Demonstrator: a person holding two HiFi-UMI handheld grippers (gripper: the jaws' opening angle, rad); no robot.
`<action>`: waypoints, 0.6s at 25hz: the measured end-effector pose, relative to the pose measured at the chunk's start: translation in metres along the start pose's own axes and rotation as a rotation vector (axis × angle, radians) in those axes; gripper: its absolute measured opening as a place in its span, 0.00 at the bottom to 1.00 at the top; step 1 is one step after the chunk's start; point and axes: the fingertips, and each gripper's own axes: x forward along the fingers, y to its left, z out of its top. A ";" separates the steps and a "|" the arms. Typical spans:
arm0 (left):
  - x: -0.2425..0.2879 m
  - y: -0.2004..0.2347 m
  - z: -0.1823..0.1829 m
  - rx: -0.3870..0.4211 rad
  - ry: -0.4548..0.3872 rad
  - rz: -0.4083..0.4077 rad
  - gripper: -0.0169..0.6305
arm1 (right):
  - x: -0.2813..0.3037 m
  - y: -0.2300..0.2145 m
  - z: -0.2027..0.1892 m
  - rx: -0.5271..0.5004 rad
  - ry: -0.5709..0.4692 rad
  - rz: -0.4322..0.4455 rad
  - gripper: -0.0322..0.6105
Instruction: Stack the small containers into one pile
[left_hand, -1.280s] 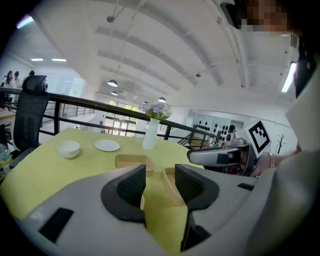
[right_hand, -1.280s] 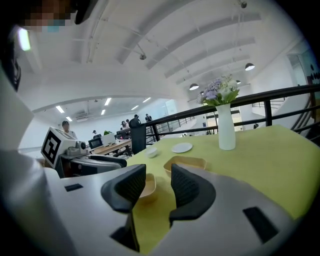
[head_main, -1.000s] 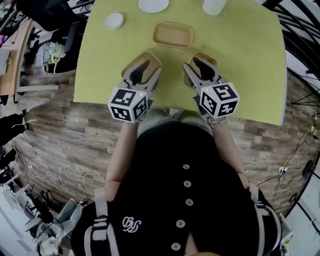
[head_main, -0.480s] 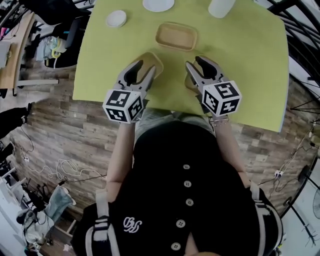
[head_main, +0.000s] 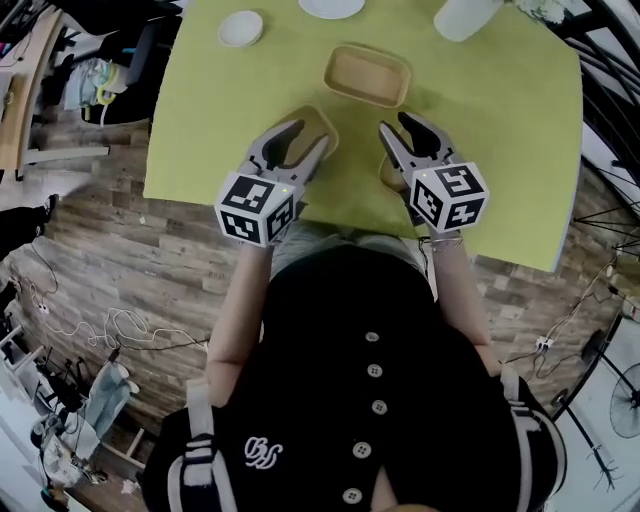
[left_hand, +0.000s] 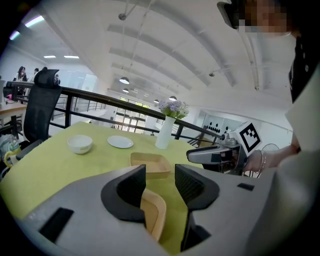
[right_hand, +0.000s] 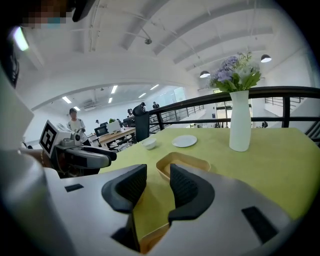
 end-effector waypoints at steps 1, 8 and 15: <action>0.002 0.001 0.000 -0.001 0.005 -0.005 0.32 | 0.002 0.000 0.001 -0.009 0.005 0.004 0.29; 0.010 0.003 0.005 -0.034 0.016 -0.068 0.32 | 0.030 0.002 0.017 -0.201 0.090 0.066 0.28; 0.018 0.009 -0.001 0.016 0.056 -0.066 0.32 | 0.059 0.006 0.013 -0.397 0.232 0.180 0.28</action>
